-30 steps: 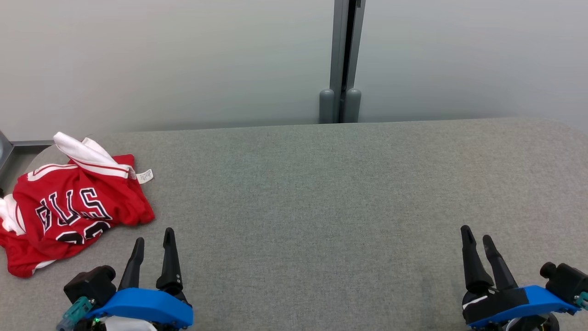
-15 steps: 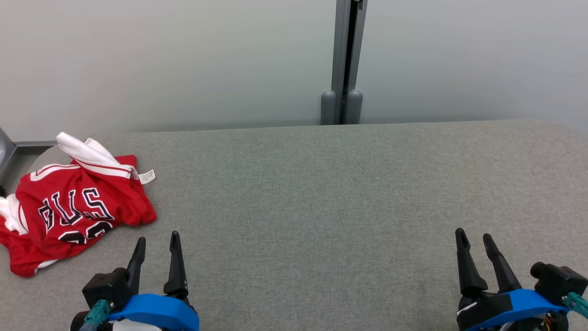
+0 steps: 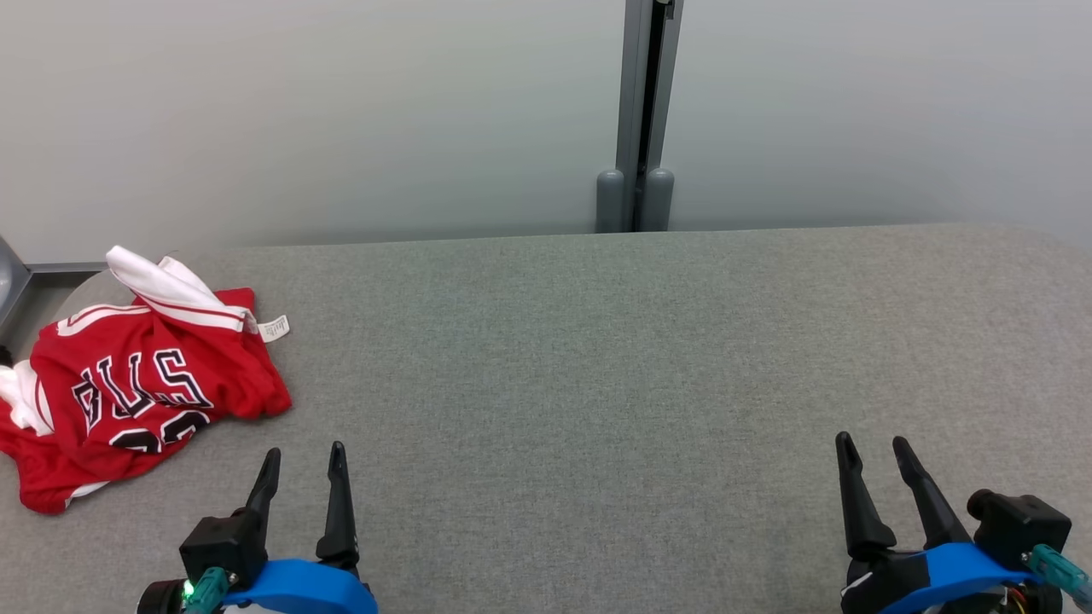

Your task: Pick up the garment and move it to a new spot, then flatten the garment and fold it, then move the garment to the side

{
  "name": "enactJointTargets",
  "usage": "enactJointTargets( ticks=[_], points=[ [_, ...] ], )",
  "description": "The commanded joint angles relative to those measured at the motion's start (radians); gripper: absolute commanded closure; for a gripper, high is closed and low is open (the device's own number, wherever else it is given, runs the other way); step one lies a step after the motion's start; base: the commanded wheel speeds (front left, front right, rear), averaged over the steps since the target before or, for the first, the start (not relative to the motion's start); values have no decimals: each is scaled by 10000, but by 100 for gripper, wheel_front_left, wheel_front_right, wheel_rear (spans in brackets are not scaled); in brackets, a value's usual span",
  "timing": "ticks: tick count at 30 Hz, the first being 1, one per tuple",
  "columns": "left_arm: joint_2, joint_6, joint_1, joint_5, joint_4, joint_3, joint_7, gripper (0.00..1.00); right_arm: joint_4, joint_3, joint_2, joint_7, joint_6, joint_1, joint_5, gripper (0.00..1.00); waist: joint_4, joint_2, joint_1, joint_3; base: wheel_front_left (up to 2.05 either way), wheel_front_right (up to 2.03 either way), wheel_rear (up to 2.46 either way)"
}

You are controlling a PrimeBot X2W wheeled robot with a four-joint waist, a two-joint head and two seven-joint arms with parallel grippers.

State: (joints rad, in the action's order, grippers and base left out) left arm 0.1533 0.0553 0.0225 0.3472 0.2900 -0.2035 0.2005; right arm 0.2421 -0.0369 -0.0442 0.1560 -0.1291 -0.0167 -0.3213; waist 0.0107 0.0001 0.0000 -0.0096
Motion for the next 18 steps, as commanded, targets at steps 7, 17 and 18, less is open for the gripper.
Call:
enactJointTargets(
  ticks=[7,17,18],
  points=[
    [12,47,39,-523,120,-14,220,0,-53,7,-85,129,-21,88,734,0,5,-1,0,-23,0,0,0],
    [-107,51,-26,-877,376,39,419,0,-91,75,-89,268,-23,179,1467,0,9,-1,0,-71,0,0,0],
    [-113,49,-39,-934,389,35,428,0,-91,74,-90,279,-23,191,1526,0,10,-1,0,-77,0,0,0]
  ],
)
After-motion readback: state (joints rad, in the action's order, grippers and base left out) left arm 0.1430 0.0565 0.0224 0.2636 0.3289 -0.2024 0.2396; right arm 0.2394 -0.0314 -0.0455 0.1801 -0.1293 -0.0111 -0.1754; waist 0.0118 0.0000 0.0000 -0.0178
